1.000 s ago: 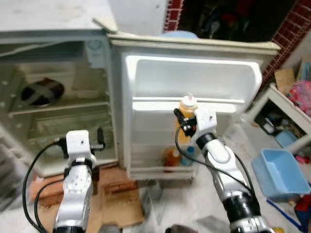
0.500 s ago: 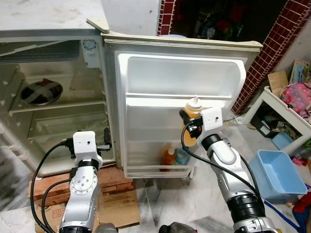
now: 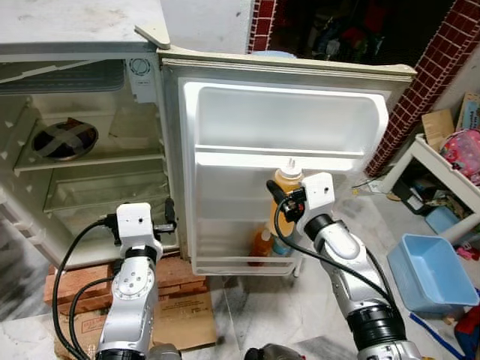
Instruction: Restocking fridge
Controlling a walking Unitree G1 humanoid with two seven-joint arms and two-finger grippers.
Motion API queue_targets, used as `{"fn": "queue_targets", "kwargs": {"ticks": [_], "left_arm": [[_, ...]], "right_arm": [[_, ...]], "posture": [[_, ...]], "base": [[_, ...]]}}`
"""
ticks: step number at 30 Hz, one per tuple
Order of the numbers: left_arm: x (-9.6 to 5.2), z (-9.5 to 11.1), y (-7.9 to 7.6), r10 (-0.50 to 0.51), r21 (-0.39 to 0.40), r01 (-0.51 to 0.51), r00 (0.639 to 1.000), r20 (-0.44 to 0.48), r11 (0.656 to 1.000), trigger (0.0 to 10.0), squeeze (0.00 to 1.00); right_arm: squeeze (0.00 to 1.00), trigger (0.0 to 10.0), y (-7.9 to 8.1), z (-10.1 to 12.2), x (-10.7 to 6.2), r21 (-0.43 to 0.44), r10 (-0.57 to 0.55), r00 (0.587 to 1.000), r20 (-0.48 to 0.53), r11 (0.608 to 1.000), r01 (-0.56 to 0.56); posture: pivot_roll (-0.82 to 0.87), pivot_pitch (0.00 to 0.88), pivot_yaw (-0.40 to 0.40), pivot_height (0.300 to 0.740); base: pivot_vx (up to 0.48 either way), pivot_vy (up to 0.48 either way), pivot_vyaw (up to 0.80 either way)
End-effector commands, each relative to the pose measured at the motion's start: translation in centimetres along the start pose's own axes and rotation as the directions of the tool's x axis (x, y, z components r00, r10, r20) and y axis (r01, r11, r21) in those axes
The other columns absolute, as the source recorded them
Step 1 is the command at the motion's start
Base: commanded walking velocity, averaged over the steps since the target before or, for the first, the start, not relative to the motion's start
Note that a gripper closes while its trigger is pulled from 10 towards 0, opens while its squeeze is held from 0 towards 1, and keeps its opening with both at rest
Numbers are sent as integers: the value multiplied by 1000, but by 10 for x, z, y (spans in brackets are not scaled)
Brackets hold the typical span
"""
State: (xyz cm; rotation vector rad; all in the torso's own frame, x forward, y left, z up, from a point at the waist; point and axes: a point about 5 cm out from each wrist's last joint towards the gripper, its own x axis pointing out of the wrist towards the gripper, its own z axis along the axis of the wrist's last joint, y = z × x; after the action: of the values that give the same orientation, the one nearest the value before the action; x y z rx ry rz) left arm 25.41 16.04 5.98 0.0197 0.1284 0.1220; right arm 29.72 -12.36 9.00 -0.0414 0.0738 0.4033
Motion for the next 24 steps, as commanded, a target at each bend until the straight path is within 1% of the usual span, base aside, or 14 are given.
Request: {"fn": "queue_targets", "kwargs": {"ticks": [1, 14, 20, 24], "left_arm": [[-2, -1, -2, -6, 1, 6, 1000, -10, 1000, 10000, 0], [-1, 0, -2, -11, 9, 11, 1000, -10, 1000, 10000, 0], [0, 1, -2, -12, 8, 12, 1000, -6, 1000, 10000, 0], [2, 4, -2, -11, 25, 11, 1000, 14, 1000, 10000, 0]], "right_arm": [[0, 10000, 1, 5, 0, -7, 1, 1000, 15, 1000, -1], [0, 10000, 1, 6, 2, 8, -1, 1000, 20, 1000, 1], [0, 10000, 2, 6, 2, 12, 1, 1000, 19, 1000, -1], [0, 10000, 3, 6, 3, 10, 6, 1000, 20, 1000, -6]], "posture": [[74, 0, -75, 740], [77, 0, -73, 740], [77, 0, -72, 700], [80, 0, -74, 675]], "base": [[0, 0, 0], [0, 0, 0], [0, 0, 0], [0, 0, 0]]}}
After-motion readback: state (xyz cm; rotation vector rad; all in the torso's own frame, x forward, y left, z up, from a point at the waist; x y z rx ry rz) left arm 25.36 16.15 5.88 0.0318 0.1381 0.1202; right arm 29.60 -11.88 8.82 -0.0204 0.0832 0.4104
